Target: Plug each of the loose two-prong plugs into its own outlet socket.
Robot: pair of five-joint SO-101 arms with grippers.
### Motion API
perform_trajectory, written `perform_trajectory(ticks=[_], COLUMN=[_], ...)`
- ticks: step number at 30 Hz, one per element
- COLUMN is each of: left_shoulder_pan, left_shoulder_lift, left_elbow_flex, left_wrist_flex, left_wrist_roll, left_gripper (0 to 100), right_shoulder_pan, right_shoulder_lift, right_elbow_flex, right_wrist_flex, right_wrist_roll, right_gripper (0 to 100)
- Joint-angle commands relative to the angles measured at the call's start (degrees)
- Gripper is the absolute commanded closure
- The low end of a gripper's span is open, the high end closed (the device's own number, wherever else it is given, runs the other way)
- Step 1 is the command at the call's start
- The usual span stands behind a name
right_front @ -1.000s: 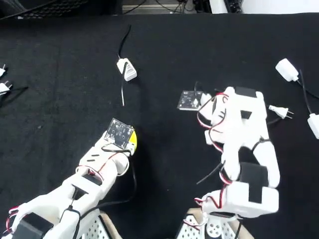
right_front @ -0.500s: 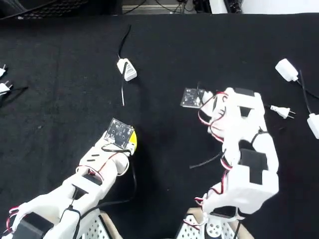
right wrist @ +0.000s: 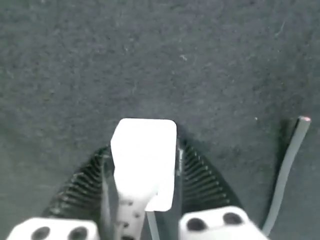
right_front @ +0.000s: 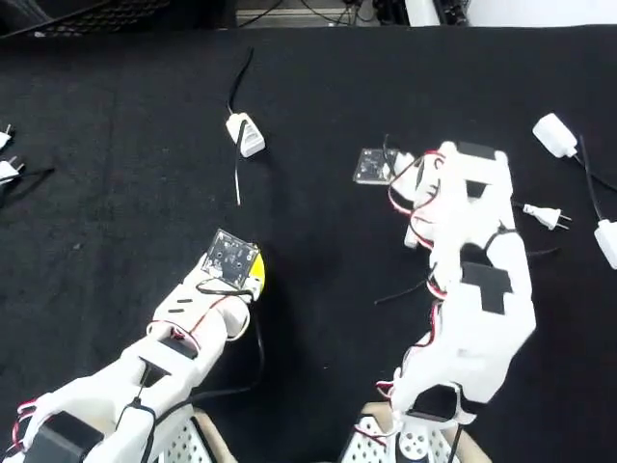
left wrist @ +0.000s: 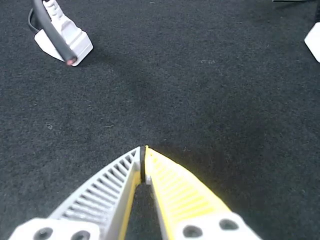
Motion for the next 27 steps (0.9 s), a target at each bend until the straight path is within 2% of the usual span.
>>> perform_trajectory(ticks=[1,8,17,21,27], left_shoulder_pan=[0.4,-0.04,-4.88,-9.27,-18.33], left_shoulder_lift=[-1.23,-1.41,-1.85,-1.85,-1.93], left_elbow_flex=[1.1,1.1,0.92,1.1,1.1], left_wrist_flex=[0.26,0.26,-0.09,-0.09,-0.18], left_wrist_roll=[-0.35,-0.35,0.0,0.0,0.0], left_gripper=[97,97,97,97,97], right_shoulder_pan=[-3.16,-13.36,-23.82,-25.76,-27.6], right_shoulder_lift=[-0.31,-0.22,1.54,9.19,28.0], right_elbow_flex=[-8.22,-17.98,-28.79,-39.87,-66.33], right_wrist_flex=[4.13,10.37,11.52,11.25,11.16], right_wrist_roll=[-5.54,-19.6,-29.1,-31.47,-31.38], right_gripper=[98.6,98.6,98.6,98.6,98.6])
